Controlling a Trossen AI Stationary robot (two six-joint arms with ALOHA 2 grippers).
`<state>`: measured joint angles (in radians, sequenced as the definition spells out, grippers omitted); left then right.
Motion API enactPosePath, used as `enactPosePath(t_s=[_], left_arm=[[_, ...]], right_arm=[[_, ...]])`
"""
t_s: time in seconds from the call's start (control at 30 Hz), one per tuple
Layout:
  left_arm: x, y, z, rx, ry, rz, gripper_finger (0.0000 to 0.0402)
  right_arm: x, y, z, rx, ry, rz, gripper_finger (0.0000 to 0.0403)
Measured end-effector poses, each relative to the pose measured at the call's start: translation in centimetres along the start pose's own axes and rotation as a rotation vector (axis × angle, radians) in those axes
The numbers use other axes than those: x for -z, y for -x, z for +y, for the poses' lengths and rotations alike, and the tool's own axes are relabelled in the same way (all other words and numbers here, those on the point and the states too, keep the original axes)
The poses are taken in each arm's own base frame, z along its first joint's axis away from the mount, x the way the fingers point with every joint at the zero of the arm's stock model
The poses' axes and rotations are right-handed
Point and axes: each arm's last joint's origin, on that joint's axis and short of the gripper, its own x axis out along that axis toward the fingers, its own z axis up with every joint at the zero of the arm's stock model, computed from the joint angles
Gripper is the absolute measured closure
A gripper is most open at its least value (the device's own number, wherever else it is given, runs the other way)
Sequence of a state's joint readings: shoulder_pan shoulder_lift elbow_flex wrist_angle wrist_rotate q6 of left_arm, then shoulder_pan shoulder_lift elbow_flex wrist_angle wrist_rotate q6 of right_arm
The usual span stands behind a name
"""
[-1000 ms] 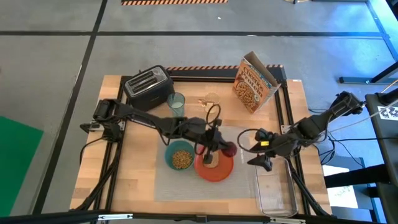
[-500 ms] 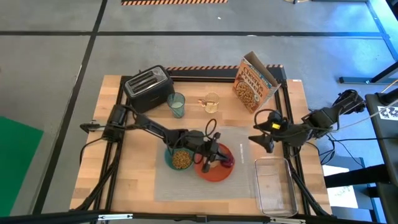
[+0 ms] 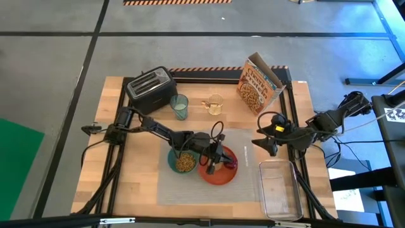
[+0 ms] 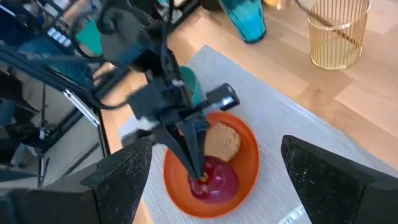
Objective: Arrange a breakfast setting
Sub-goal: Put the red apple on the orange plate to the right of the bread, then put the blue glass above the blue bowl
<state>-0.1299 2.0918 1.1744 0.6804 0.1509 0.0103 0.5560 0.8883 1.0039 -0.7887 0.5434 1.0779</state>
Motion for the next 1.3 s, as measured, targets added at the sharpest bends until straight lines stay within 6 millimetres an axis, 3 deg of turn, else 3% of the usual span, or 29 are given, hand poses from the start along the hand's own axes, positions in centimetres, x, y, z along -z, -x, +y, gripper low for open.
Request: enactPosePath(t_s=[0.43,0.53,0.7,0.83,1.0,1.2,1.3], left_arm=[[0.6,0.1,0.2,-0.004,0.01,0.059,0.0309],[-0.7,0.6,0.3,-0.014,0.007,0.035,0.029],[-4.4,2.5,1.0,-0.077,0.002,-0.036,0.0257],[-7.4,5.3,2.3,-0.141,0.038,-0.02,0.0236],[-11.3,10.6,4.2,-0.308,0.148,0.029,0.0229],[-14.8,18.0,5.5,-0.51,0.222,0.045,0.0231],[-15.5,21.0,5.9,-0.591,0.237,0.073,0.0232]], right_arm=[[-0.6,-0.1,0.7,-0.03,-0.026,-0.103,0.0056],[-0.6,-0.3,1.1,-0.047,-0.025,-0.105,0.0056],[-0.3,-1.3,1.4,-0.02,-0.01,-0.102,0.0056],[-0.7,-2.3,1.4,0.019,-0.031,-0.125,0.0056],[-1.8,-4.0,1.5,0.056,-0.037,-0.197,0.0056],[-3.8,-7.6,1.4,0.063,0.011,-0.23,0.0056],[-4.5,-9.9,1.3,0.072,0.036,-0.241,0.0056]])
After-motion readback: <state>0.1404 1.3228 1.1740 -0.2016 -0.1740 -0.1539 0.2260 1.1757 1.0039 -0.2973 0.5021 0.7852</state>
